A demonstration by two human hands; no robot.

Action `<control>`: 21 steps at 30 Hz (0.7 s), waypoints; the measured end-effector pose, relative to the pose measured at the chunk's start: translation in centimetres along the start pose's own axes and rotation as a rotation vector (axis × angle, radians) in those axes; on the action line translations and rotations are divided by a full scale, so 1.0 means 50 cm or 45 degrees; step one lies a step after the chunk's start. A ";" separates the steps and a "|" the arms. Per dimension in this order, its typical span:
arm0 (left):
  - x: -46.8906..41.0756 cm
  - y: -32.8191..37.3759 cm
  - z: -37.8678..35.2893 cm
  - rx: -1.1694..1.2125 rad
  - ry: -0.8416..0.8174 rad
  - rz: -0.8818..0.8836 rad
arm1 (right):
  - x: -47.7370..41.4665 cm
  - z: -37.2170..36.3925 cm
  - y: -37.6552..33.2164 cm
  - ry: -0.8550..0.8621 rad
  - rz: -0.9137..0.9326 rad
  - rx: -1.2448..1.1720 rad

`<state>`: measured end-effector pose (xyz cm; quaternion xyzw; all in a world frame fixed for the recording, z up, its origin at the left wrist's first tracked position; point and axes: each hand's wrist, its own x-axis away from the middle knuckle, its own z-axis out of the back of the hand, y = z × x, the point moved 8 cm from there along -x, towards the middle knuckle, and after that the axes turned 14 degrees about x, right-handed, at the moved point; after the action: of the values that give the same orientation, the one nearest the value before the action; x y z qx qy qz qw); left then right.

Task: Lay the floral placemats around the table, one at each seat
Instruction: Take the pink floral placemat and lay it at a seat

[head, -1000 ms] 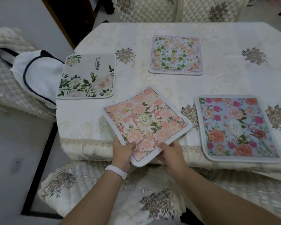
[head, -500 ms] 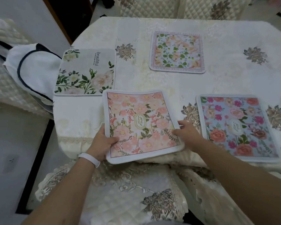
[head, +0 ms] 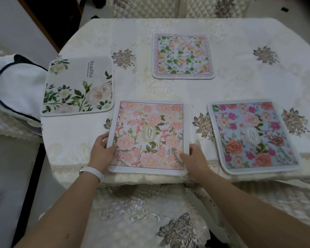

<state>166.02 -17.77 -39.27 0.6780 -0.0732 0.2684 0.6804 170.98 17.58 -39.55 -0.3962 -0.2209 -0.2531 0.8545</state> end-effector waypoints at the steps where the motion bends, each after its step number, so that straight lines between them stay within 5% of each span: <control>1: 0.006 -0.004 0.005 -0.004 -0.002 0.002 | 0.001 -0.001 0.001 -0.003 0.002 0.016; 21: 0.105 -0.020 0.038 -0.592 -0.038 -0.140 | 0.019 0.005 -0.031 0.121 0.259 0.590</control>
<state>171.43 -18.13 -37.58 0.5098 -0.1059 0.1969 0.8307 170.72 16.68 -37.98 -0.1977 -0.1915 -0.1269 0.9530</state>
